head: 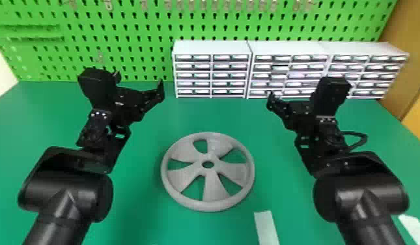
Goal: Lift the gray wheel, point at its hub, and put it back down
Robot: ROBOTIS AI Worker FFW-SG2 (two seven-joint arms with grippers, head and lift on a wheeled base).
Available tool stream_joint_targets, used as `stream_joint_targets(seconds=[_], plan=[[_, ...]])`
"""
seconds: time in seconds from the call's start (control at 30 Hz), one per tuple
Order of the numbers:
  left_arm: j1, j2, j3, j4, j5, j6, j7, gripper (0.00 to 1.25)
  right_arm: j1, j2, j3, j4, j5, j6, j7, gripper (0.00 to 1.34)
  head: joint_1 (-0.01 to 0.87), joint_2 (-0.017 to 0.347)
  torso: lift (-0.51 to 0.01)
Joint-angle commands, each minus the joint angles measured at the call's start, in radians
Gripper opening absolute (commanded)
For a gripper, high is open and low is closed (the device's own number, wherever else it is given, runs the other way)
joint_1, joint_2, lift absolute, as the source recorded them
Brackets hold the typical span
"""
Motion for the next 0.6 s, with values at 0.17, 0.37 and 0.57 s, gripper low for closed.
stream_joint_targets(seconds=[0.17, 0.37, 0.57], plan=[[-0.006, 0.000, 0.001, 0.000, 0.002, 0.000, -0.002, 1.17, -0.007, -0.001, -0.001, -0.009, 0.000, 0.000, 0.000, 1.28, 0.692, 0.048, -0.088], [-0.004, 0.000, 0.004, 0.000, 0.002, 0.000, -0.002, 1.17, -0.010, -0.001, 0.007, -0.010, 0.000, 0.000, 0.000, 1.28, 0.692, 0.048, -0.088], [-0.004, 0.000, 0.001, 0.000, 0.005, 0.000, -0.002, 1.17, -0.008, -0.001, 0.010, -0.012, 0.000, 0.000, 0.000, 1.27, 0.692, 0.048, -0.088]])
